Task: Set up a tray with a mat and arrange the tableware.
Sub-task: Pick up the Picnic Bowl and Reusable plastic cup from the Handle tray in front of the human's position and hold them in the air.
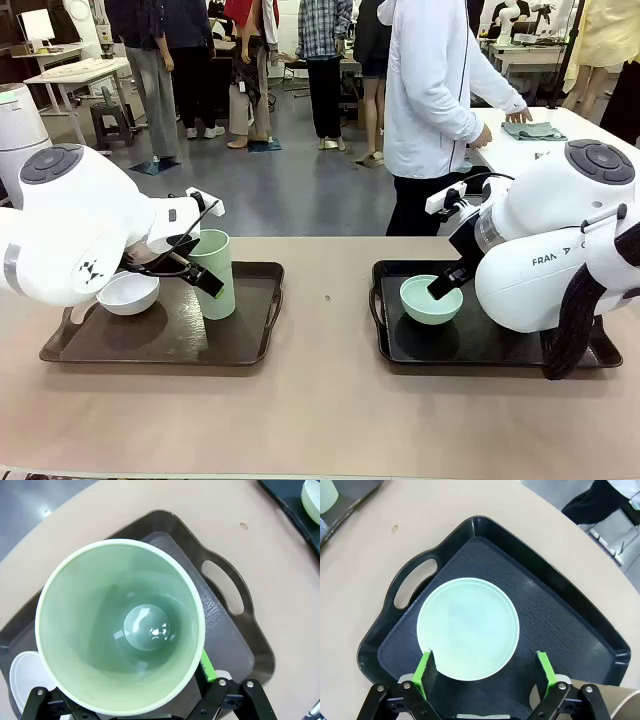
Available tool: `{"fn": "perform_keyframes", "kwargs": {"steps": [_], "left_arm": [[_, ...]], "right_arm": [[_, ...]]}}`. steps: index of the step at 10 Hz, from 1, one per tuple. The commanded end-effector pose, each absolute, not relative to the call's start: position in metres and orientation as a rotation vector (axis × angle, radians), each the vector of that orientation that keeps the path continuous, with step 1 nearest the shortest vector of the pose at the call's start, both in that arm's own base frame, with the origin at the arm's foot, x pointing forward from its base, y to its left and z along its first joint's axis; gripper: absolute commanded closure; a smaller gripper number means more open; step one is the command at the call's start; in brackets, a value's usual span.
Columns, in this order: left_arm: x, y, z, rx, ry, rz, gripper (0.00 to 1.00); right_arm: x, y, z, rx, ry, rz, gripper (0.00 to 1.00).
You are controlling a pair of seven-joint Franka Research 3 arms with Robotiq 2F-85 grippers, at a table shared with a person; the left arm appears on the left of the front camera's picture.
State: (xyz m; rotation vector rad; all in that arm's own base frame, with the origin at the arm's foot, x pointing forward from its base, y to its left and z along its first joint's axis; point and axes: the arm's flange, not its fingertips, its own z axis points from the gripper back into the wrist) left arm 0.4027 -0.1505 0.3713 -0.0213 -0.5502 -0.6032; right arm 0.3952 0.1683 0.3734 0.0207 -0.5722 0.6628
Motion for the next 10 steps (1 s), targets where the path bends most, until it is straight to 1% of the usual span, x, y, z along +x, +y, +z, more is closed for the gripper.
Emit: {"fn": "perform_keyframes", "kwargs": {"steps": [1,10], "left_arm": [[0.4026,-0.1506,0.3714,-0.021,-0.55,-0.603,0.0],[0.4026,-0.1506,0.3714,-0.021,-0.55,-0.603,0.0]], "right_arm": [[0.3952,0.1683,0.3734,0.021,-0.572,0.663,0.0],[0.3952,0.1683,0.3734,0.021,-0.572,0.663,0.0]]}}
